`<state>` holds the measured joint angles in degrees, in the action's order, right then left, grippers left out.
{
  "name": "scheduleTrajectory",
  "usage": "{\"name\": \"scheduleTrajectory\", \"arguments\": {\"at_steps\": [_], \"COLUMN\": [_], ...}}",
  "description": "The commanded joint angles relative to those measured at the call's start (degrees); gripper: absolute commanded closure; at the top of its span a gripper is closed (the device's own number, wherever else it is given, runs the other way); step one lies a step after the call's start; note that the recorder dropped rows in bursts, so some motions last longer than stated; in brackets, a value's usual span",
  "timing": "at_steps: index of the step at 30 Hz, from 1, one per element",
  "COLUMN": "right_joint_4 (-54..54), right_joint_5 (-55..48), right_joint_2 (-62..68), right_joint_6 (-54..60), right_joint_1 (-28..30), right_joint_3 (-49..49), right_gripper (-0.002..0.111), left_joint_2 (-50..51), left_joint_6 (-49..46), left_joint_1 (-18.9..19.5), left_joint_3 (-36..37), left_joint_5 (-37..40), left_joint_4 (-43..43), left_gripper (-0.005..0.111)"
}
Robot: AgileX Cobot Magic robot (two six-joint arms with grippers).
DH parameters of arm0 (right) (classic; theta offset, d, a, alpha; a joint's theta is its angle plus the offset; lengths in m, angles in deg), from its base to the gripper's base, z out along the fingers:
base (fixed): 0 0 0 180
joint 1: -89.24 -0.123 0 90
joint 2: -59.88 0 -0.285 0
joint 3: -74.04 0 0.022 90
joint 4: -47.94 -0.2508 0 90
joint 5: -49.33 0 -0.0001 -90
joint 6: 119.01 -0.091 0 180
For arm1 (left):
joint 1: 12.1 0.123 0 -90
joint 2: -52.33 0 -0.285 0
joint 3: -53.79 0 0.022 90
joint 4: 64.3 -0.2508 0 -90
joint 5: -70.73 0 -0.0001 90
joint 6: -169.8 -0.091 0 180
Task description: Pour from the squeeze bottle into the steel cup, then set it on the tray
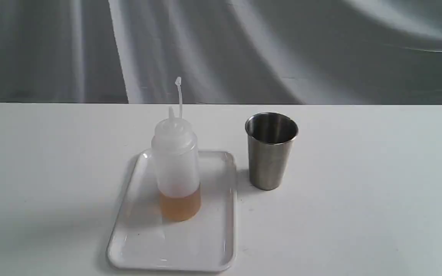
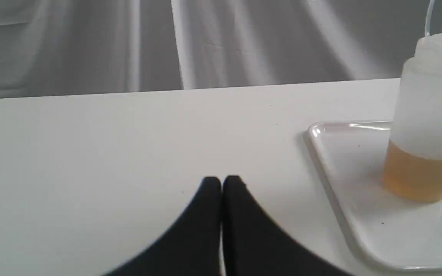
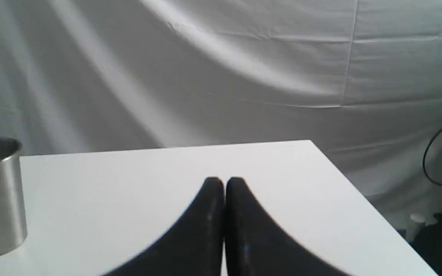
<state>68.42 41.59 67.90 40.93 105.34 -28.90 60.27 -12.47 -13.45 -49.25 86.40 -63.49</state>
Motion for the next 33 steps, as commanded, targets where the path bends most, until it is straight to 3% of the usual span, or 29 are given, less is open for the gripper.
{"name": "scheduleTrajectory", "arguments": {"at_steps": [1, 8, 33], "right_joint_4": [-0.96, -10.8, -10.66], "right_joint_5": [-5.99, -9.49, -9.49], "right_joint_2": [-0.23, -0.23, -0.23], "right_joint_6": [0.3, 0.15, 0.16], "right_joint_1": [0.46, 0.46, 0.46], "right_joint_3": [0.16, 0.16, 0.16], "right_gripper": [0.108, 0.108, 0.108], "left_joint_2": [-0.15, -0.15, -0.15], "left_joint_6": [0.29, 0.29, 0.17], "left_joint_1": [0.09, 0.09, 0.09], "left_joint_3": [0.25, 0.25, 0.25], "left_joint_5": [-0.43, -0.43, -0.43], "left_joint_4": [0.06, 0.06, 0.06], "left_gripper": [0.107, 0.107, 0.107]}}
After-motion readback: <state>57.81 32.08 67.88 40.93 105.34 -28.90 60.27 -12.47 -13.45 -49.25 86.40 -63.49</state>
